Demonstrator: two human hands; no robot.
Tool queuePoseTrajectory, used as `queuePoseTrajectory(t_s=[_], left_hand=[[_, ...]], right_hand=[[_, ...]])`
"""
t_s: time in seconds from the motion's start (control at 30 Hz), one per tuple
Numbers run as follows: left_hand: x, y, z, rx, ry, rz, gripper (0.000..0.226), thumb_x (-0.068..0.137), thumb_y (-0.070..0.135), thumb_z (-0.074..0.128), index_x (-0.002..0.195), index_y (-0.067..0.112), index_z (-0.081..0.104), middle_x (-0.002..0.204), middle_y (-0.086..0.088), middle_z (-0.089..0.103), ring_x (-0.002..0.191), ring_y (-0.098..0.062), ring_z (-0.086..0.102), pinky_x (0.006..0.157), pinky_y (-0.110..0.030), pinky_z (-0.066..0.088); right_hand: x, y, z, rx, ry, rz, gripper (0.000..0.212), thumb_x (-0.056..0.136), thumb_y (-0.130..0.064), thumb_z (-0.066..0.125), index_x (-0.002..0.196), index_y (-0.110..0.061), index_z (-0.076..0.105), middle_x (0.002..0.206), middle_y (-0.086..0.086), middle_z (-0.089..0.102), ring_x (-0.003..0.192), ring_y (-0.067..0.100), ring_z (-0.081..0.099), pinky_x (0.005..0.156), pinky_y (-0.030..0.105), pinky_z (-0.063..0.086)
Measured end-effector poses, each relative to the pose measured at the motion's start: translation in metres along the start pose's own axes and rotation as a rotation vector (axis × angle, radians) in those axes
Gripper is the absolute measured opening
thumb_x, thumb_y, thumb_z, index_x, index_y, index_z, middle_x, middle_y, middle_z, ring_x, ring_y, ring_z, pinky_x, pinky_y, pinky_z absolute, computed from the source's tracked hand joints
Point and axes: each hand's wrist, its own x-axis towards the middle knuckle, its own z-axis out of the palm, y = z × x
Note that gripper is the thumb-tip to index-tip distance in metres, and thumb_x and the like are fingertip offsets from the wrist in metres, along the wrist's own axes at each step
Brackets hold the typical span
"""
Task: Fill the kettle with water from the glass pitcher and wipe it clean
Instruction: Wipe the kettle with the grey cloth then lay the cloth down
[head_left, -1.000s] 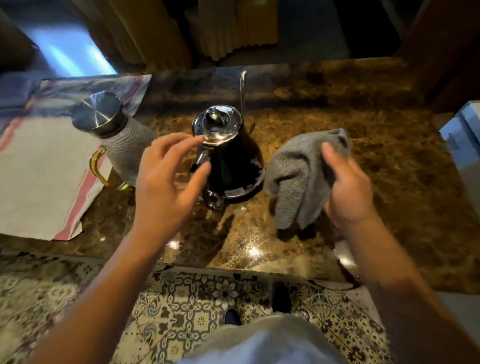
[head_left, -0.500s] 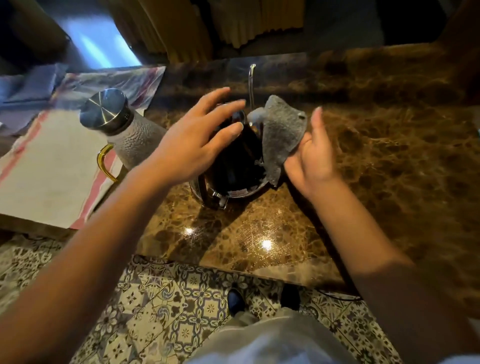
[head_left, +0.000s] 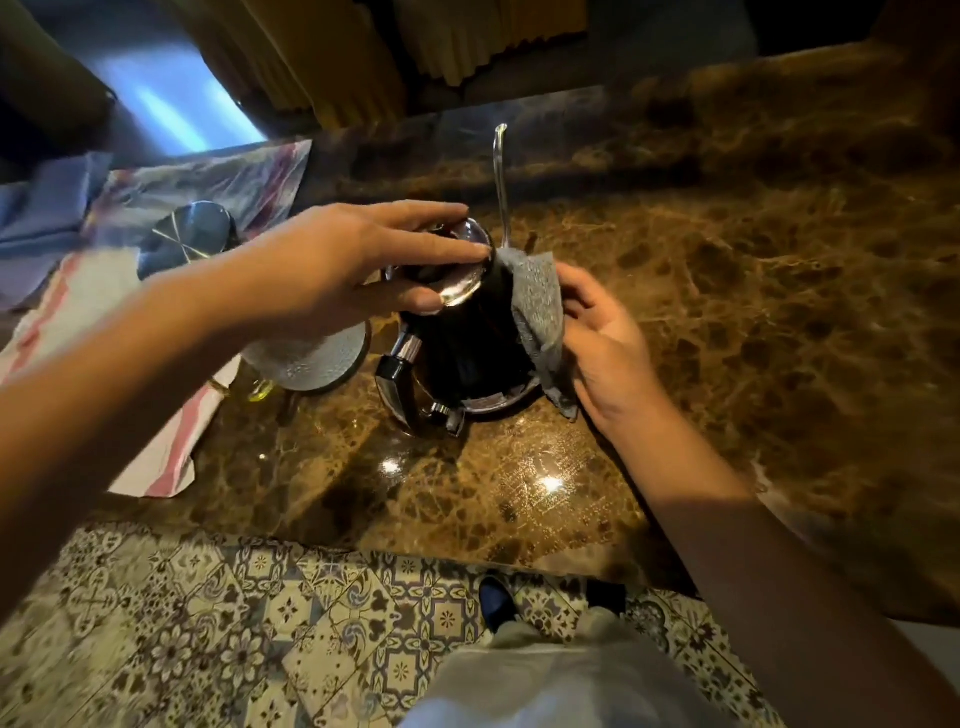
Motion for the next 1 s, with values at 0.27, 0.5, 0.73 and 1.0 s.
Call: queuePoseTrajectory(t_s=[0.27,0.5,0.73,1.0], left_hand=[[-0.001,-0.018,0.016,0.015,0.098,0.097,0.054,0.096,0.051,0.053,0.150,0.049,0.046,0.167,0.014,0.031,0.112,0.022,0.043,0.080,0.001,0.035],[-0.004,-0.019,0.020,-0.058,0.151,0.039,0.079,0.093,0.051,0.059,0.162,0.039,0.025,0.164,0.012,0.037,0.149,-0.009,0.038,0.115,-0.042,0.044],[-0.006,-0.017,0.025,-0.064,0.171,0.034,0.076,0.094,0.047,0.060,0.162,0.036,0.027,0.164,0.010,0.037,0.151,-0.013,0.036,0.113,-0.046,0.042],[-0.004,-0.023,0.023,-0.079,0.154,0.092,0.064,0.095,0.058,0.055,0.155,0.043,0.039,0.165,0.016,0.036,0.123,-0.034,0.067,0.097,-0.056,0.056]], right_hand=[[0.014,0.047,0.013,-0.462,0.085,-0.271,0.044,0.096,-0.026,0.068,0.139,-0.035,0.057,0.141,-0.006,0.060,0.135,0.013,0.054,0.111,0.048,0.048],[0.036,0.035,0.032,-0.557,0.085,-0.295,0.054,0.099,-0.045,0.040,0.141,-0.016,0.059,0.140,0.005,0.063,0.132,0.022,0.057,0.108,0.051,0.047],[0.009,0.056,0.035,-0.624,0.167,-0.217,0.064,0.102,-0.047,0.031,0.157,-0.016,0.036,0.162,0.002,0.040,0.151,0.012,0.032,0.125,0.037,0.028],[-0.047,0.076,0.076,-0.789,0.360,-0.389,0.062,0.096,-0.033,0.041,0.150,-0.007,0.024,0.158,0.031,0.036,0.150,0.033,0.023,0.129,0.032,0.006]])
